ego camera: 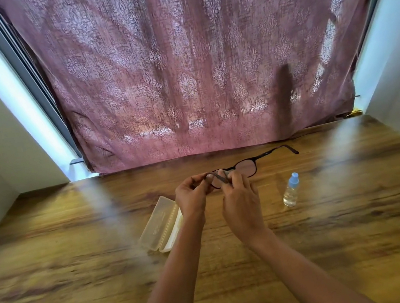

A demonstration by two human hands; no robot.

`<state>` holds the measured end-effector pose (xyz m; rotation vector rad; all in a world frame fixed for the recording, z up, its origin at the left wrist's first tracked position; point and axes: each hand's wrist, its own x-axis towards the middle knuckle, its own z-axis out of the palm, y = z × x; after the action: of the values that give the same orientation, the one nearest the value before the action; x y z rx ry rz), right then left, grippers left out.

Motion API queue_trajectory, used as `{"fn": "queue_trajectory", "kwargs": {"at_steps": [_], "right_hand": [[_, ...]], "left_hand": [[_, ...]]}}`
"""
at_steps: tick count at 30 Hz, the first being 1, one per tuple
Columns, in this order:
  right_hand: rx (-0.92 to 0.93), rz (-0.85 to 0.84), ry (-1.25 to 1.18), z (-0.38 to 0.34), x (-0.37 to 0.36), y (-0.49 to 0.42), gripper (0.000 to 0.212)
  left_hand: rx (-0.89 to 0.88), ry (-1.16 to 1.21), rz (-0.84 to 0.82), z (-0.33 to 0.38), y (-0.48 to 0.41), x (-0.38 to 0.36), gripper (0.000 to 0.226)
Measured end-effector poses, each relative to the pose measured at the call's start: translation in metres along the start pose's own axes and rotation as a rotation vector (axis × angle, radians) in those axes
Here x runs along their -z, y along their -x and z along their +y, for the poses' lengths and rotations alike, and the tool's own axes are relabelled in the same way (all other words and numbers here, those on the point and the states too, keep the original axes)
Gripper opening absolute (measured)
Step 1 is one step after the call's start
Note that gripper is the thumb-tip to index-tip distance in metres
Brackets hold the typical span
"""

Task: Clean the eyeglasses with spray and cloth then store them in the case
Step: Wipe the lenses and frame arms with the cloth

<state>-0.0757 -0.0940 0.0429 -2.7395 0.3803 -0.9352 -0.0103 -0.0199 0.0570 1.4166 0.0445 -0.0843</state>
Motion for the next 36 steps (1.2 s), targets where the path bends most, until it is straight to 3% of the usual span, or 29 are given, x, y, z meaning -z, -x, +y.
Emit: {"fn": "queue_trajectory", "kwargs": {"at_steps": [8, 18, 22, 25, 28, 31, 36], "right_hand": [[0.084, -0.025, -0.011, 0.002, 0.0, 0.017, 0.046], [-0.007, -0.025, -0.057, -0.001, -0.003, -0.005, 0.044], [0.05, -0.059, -0.06, -0.004, 0.001, 0.004, 0.053], [0.075, -0.006, -0.017, 0.009, 0.0, 0.006, 0.042], [0.044, 0.021, 0.013, 0.016, -0.004, -0.001, 0.045], [0.019, 0.014, -0.019, 0.005, -0.005, -0.006, 0.049], [0.131, -0.057, -0.063, 0.002, -0.008, 0.009, 0.038]], "left_hand": [[0.042, -0.002, 0.055, -0.003, -0.004, 0.009, 0.005], [0.014, -0.002, 0.033, 0.001, -0.005, 0.003, 0.004], [0.033, 0.027, 0.064, 0.002, -0.009, 0.005, 0.006], [0.03, -0.003, 0.053, 0.002, -0.012, 0.008, 0.008], [0.007, -0.059, 0.027, 0.002, -0.011, 0.006, 0.007], [-0.002, -0.087, 0.009, 0.003, -0.009, 0.003, 0.01], [0.013, -0.03, 0.04, 0.002, -0.011, 0.006, 0.008]]}}
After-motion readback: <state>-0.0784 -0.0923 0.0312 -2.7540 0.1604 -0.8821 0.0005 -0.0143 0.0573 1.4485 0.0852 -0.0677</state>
